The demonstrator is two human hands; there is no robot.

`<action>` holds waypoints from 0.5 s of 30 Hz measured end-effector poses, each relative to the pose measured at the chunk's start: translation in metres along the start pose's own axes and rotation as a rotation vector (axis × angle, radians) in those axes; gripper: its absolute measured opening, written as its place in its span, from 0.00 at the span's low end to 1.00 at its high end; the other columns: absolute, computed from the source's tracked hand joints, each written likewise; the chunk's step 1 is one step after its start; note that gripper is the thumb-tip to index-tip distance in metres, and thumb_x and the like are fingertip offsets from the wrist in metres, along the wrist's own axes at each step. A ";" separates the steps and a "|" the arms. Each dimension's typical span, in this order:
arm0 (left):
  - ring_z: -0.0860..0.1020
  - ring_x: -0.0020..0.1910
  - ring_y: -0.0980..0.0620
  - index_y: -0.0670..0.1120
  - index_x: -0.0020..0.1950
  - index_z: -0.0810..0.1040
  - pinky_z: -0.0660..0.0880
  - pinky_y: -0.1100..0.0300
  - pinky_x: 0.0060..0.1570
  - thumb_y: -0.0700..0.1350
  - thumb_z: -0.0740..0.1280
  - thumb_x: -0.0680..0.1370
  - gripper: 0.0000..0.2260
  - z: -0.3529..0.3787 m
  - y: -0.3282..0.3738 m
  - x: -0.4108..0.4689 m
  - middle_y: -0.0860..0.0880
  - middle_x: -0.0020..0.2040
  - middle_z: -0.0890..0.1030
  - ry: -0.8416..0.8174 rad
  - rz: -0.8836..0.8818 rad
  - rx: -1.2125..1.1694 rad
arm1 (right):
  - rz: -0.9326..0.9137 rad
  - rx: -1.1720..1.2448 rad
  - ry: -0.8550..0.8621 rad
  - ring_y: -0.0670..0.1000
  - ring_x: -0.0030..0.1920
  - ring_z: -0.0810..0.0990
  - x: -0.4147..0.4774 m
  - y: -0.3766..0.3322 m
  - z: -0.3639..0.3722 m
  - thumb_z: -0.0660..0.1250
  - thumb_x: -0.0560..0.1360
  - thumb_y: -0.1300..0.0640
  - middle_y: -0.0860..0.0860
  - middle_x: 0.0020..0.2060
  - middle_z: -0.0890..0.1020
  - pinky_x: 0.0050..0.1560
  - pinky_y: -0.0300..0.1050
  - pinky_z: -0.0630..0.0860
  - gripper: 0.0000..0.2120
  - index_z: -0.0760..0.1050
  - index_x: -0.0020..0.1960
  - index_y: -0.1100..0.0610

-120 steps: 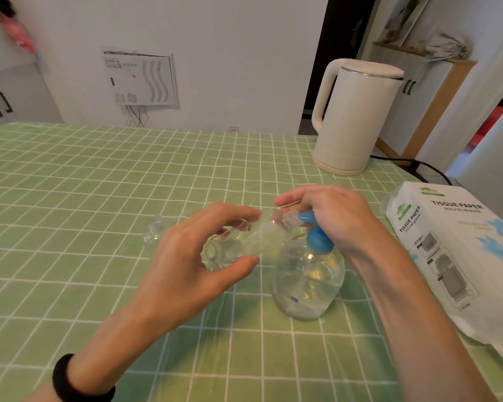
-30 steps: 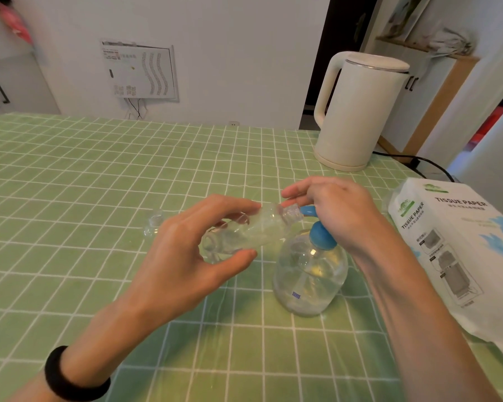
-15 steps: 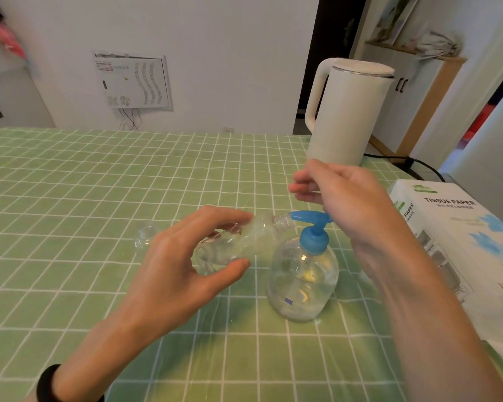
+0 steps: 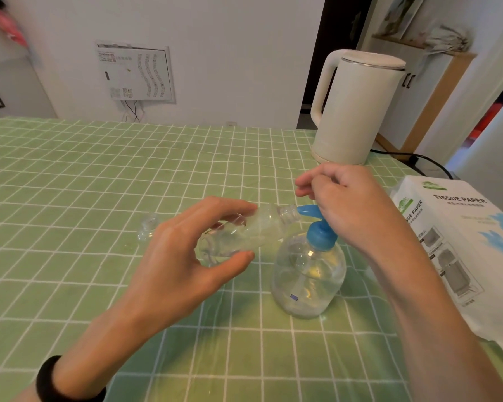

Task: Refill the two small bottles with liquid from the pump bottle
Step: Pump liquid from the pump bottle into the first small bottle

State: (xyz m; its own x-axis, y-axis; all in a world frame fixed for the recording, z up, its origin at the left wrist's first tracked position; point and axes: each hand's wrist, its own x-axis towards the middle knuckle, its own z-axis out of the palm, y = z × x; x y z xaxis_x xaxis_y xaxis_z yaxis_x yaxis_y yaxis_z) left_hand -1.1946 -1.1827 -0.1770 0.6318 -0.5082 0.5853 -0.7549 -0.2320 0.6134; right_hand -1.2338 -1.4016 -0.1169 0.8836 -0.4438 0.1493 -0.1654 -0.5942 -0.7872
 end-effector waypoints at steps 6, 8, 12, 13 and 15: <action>0.83 0.59 0.58 0.49 0.66 0.82 0.78 0.64 0.58 0.45 0.78 0.73 0.22 -0.001 0.000 0.000 0.59 0.59 0.85 0.008 0.004 0.002 | 0.025 0.050 -0.032 0.45 0.48 0.85 0.002 0.003 0.003 0.56 0.80 0.60 0.43 0.46 0.87 0.49 0.42 0.79 0.18 0.83 0.48 0.47; 0.83 0.59 0.57 0.50 0.67 0.82 0.79 0.63 0.58 0.45 0.78 0.73 0.22 -0.001 0.001 -0.001 0.59 0.59 0.85 0.010 0.005 0.001 | 0.034 0.056 -0.043 0.45 0.49 0.84 0.001 0.004 0.004 0.56 0.80 0.60 0.43 0.47 0.87 0.49 0.41 0.78 0.18 0.83 0.49 0.47; 0.83 0.59 0.58 0.52 0.67 0.81 0.79 0.63 0.58 0.45 0.78 0.73 0.22 0.000 0.003 -0.001 0.58 0.59 0.84 0.008 0.016 0.001 | 0.070 0.055 -0.087 0.45 0.53 0.83 -0.001 0.005 0.006 0.56 0.81 0.60 0.43 0.49 0.86 0.54 0.44 0.77 0.17 0.82 0.50 0.47; 0.83 0.59 0.58 0.52 0.67 0.81 0.78 0.63 0.58 0.46 0.78 0.73 0.22 0.000 0.003 -0.001 0.59 0.59 0.84 0.009 0.018 0.001 | 0.070 0.054 -0.090 0.45 0.52 0.83 -0.001 0.005 0.006 0.56 0.81 0.59 0.44 0.48 0.86 0.53 0.43 0.77 0.17 0.82 0.51 0.47; 0.83 0.59 0.59 0.51 0.67 0.81 0.78 0.63 0.58 0.46 0.78 0.73 0.22 0.001 0.004 -0.001 0.59 0.59 0.84 0.008 0.017 0.000 | 0.060 0.073 -0.082 0.45 0.50 0.84 -0.001 0.004 0.005 0.57 0.81 0.59 0.43 0.47 0.86 0.51 0.42 0.78 0.16 0.83 0.50 0.47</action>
State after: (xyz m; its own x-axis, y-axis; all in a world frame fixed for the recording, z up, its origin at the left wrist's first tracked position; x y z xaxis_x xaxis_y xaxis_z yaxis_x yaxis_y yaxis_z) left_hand -1.1984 -1.1834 -0.1759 0.6203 -0.5057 0.5996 -0.7656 -0.2238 0.6032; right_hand -1.2325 -1.3998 -0.1232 0.9063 -0.4192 0.0535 -0.1896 -0.5165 -0.8350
